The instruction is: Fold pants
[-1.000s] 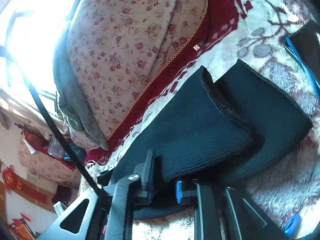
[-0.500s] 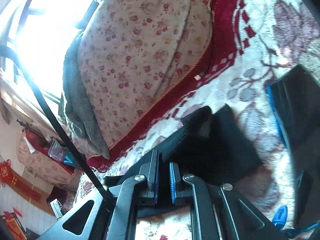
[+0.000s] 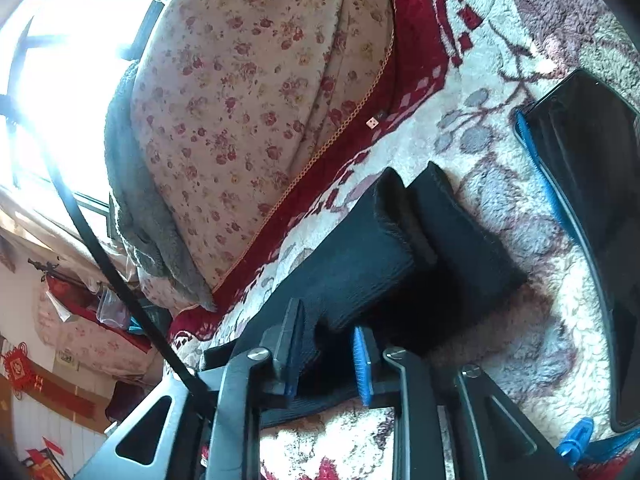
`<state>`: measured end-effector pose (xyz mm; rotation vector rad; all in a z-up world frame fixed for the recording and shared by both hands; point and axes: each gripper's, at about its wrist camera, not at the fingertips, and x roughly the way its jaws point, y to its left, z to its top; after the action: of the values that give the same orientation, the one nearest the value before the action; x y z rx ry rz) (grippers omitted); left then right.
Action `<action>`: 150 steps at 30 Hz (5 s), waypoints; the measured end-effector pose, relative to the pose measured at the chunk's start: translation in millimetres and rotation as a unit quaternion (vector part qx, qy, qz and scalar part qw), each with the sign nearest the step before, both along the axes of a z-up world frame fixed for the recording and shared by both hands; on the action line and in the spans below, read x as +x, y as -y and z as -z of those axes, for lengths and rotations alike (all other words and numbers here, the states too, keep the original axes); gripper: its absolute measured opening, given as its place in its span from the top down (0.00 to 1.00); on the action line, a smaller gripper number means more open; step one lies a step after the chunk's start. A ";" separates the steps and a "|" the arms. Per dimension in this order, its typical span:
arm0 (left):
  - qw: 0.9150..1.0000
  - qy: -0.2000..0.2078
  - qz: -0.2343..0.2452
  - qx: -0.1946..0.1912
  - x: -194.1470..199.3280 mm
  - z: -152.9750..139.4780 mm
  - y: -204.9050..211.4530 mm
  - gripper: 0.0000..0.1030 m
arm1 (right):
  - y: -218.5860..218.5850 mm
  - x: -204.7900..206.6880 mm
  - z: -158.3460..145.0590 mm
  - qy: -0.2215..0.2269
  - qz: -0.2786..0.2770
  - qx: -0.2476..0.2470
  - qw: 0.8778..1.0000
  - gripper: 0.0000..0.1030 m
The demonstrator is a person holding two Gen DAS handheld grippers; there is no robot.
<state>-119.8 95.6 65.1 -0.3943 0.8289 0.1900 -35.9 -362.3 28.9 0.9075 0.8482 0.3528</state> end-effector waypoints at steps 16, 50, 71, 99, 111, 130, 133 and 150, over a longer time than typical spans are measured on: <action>0.980 -0.049 0.155 -0.113 41.2 19.5 115.1 0.41 | -12.1 20.9 -12.7 0.018 -0.021 0.044 0.999 0.73; 0.984 -0.069 0.090 -0.136 103.5 46.4 163.2 0.80 | -6.7 35.4 7.1 0.030 -0.033 0.007 0.999 0.79; 0.986 -0.053 0.143 -0.071 79.5 42.0 197.4 0.91 | 10.7 17.7 8.2 0.007 -0.041 -0.045 0.998 0.93; 0.994 -0.033 0.104 -0.029 35.9 3.6 96.4 0.59 | -60.3 -11.3 -88.8 0.069 -0.061 -0.224 0.970 0.73; 0.997 -0.045 -0.050 -0.036 -0.7 11.6 -56.0 0.59 | -222.6 12.8 -42.8 0.051 -0.260 -0.107 0.958 0.72; 0.987 -0.030 -0.120 -0.102 2.8 29.5 -139.7 0.55 | -388.2 -18.9 -14.0 0.183 -0.402 -0.315 0.840 0.62; 0.987 -0.019 -0.123 -0.106 8.5 30.5 -143.6 0.47 | -399.2 -19.6 -9.2 0.212 -0.407 -0.351 0.816 0.62; 0.977 0.022 -0.154 -0.145 25.9 29.6 -170.1 0.37 | -391.1 15.4 -2.4 0.193 -0.407 -0.268 0.852 0.82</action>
<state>-93.8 265.7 35.4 -0.8001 0.7497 0.3477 -20.6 28.8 31.2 -0.0992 0.8547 0.9434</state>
